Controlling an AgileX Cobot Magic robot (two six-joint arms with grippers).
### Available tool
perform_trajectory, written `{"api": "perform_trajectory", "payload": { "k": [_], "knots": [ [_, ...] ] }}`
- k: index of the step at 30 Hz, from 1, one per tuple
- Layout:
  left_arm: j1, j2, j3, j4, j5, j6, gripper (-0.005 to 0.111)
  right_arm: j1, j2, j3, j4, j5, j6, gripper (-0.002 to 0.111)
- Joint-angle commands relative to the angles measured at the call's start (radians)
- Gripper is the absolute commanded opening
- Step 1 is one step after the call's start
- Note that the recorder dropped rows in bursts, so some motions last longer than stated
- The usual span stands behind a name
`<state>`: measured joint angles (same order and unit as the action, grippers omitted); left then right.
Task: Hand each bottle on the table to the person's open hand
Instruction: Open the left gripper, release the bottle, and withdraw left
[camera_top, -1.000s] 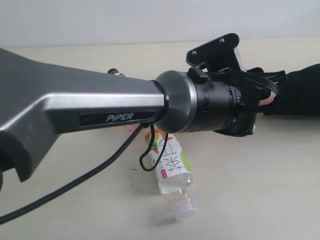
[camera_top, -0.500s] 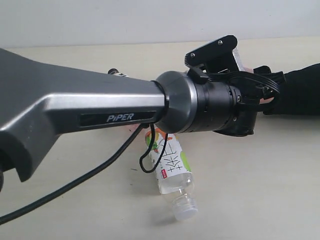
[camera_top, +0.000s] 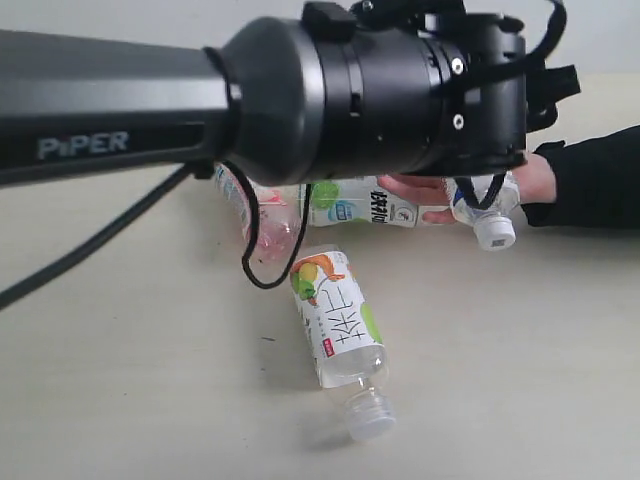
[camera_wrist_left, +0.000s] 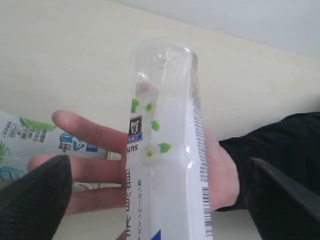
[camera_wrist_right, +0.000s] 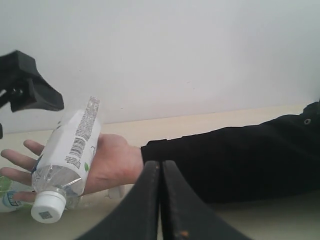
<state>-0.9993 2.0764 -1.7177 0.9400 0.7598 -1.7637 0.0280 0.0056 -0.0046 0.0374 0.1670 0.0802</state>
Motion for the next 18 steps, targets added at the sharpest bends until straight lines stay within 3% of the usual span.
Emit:
{"api": "perform_trajectory", "payload": {
  "k": [1,4,7,14,18],
  "knots": [
    [0.003,-0.085,-0.004,-0.059,0.029,0.153,0.080,-0.004,-0.006,0.005,0.000,-0.011,-0.001,0.001],
    [0.003,-0.144,-0.004,-0.066,0.099,0.245,0.050,-0.004,-0.006,0.005,0.000,-0.011,-0.001,0.001],
    [0.003,-0.203,-0.004,-0.062,0.180,0.308,0.003,-0.004,-0.006,0.005,0.000,-0.011,-0.001,0.001],
    [0.001,-0.320,0.009,0.081,0.395,0.486,0.000,-0.004,-0.006,0.005,0.000,-0.011,-0.001,0.001],
    [-0.024,-0.377,0.118,0.218,0.408,0.448,0.000,-0.004,-0.006,0.005,0.000,-0.011,-0.001,0.001]
  ]
}}
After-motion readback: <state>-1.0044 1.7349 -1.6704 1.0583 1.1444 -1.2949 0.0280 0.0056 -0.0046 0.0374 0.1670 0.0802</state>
